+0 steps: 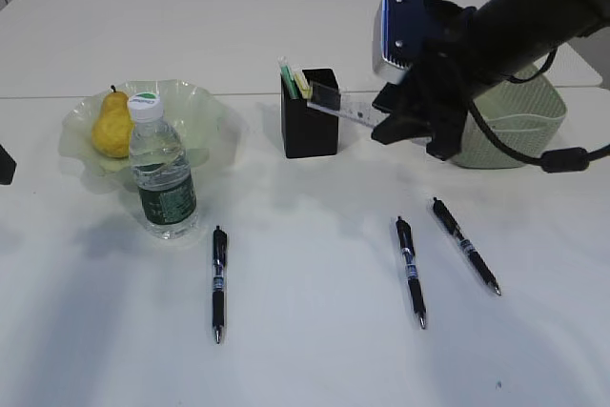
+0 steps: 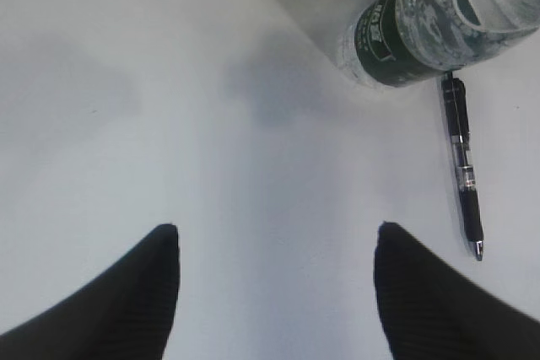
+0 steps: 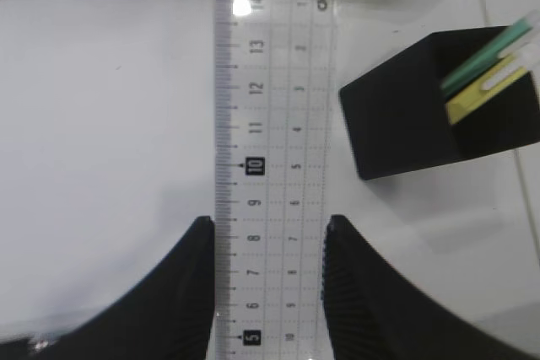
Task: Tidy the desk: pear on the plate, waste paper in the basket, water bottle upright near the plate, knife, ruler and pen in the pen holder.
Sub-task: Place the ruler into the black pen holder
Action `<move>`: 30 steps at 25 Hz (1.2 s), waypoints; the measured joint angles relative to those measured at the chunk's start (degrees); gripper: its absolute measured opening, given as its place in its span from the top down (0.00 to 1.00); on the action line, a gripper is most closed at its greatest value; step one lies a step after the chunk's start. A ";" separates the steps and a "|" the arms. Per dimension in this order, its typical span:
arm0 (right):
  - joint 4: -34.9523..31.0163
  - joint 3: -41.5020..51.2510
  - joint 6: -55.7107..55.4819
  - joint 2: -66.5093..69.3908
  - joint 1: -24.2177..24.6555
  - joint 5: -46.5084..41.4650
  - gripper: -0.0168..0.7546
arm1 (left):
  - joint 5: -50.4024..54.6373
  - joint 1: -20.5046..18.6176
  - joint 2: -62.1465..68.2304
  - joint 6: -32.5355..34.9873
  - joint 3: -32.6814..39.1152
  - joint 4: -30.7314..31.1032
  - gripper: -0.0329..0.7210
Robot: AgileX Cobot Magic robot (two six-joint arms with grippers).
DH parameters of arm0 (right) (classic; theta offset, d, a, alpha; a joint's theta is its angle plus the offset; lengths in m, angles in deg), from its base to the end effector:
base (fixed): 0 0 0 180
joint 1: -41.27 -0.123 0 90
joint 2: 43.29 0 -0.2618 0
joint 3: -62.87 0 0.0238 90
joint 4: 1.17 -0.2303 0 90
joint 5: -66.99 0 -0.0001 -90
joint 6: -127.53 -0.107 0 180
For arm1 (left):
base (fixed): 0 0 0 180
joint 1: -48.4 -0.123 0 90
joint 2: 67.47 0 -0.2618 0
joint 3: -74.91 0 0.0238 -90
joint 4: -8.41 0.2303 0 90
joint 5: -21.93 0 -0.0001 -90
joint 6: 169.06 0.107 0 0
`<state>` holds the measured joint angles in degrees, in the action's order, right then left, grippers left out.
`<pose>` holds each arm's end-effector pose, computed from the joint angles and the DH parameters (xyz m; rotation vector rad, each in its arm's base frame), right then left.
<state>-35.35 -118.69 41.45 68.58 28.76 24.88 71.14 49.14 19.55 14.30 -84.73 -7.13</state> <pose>0.3579 0.1207 0.2251 -1.6853 1.7978 0.0938 0.2563 -0.0250 0.2430 -0.0864 2.7116 -0.3167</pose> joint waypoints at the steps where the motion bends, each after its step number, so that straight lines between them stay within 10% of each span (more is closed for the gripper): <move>1: -1.51 0.00 0.00 0.00 0.00 1.46 0.61 | 0.21 0.00 0.00 0.00 0.00 0.00 0.28; 10: -22.00 0.00 7.43 0.00 0.00 15.80 0.61 | 0.56 0.00 0.00 0.00 0.00 0.00 0.28; 20: -62.95 -0.10 38.00 2.89 0.00 19.30 0.61 | 0.68 0.00 0.00 0.00 0.00 0.00 0.28; 30: -66.93 -8.89 42.89 12.09 0.00 14.48 0.61 | 0.68 0.00 0.00 0.00 0.00 0.00 0.28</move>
<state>-102.28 -127.58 84.34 80.67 28.76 39.36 71.82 49.14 19.55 14.30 -84.73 -7.13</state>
